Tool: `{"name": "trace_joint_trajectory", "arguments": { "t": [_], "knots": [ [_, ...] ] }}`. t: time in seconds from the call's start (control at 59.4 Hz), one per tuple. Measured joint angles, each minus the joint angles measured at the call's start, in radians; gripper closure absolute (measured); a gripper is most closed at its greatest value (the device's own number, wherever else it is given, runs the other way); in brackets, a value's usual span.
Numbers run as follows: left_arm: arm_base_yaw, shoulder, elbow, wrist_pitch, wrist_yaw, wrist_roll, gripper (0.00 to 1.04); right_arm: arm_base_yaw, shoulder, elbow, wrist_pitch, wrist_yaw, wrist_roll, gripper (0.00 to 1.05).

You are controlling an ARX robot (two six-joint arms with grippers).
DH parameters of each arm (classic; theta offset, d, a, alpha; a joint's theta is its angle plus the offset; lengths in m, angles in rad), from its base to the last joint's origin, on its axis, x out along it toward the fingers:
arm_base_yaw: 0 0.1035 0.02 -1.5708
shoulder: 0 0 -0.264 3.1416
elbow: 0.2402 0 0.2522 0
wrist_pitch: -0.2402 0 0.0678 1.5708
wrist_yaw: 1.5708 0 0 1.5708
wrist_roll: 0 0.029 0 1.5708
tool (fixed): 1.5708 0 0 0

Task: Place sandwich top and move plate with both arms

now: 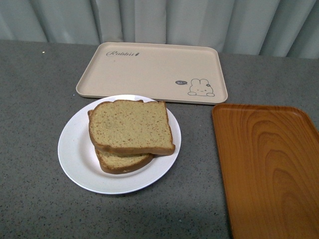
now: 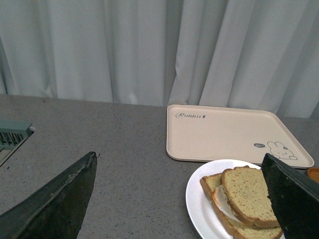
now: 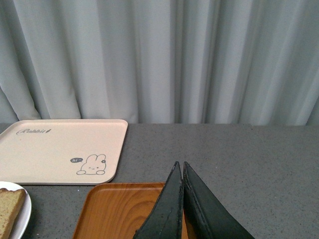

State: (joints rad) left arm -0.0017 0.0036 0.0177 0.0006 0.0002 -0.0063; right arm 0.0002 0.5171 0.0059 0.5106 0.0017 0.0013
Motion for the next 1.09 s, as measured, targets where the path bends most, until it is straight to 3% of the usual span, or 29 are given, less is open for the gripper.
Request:
{"name": "trace_joint_trajectory", "arguments": {
  "t": [0.892, 0.976, 1.094],
  "knots": [
    [0.0, 0.0, 0.0, 0.0, 0.0, 0.0, 0.06, 0.0, -0.342, 0.0, -0.332, -0.001, 0.0, 1.04],
    [0.0, 0.0, 0.0, 0.0, 0.0, 0.0, 0.06, 0.0, -0.454, 0.0, -0.48, -0.003, -0.001, 1.04],
    [0.0, 0.0, 0.0, 0.0, 0.0, 0.0, 0.06, 0.0, -0.512, 0.0, -0.505, -0.003, -0.001, 1.04]
  ]
}}
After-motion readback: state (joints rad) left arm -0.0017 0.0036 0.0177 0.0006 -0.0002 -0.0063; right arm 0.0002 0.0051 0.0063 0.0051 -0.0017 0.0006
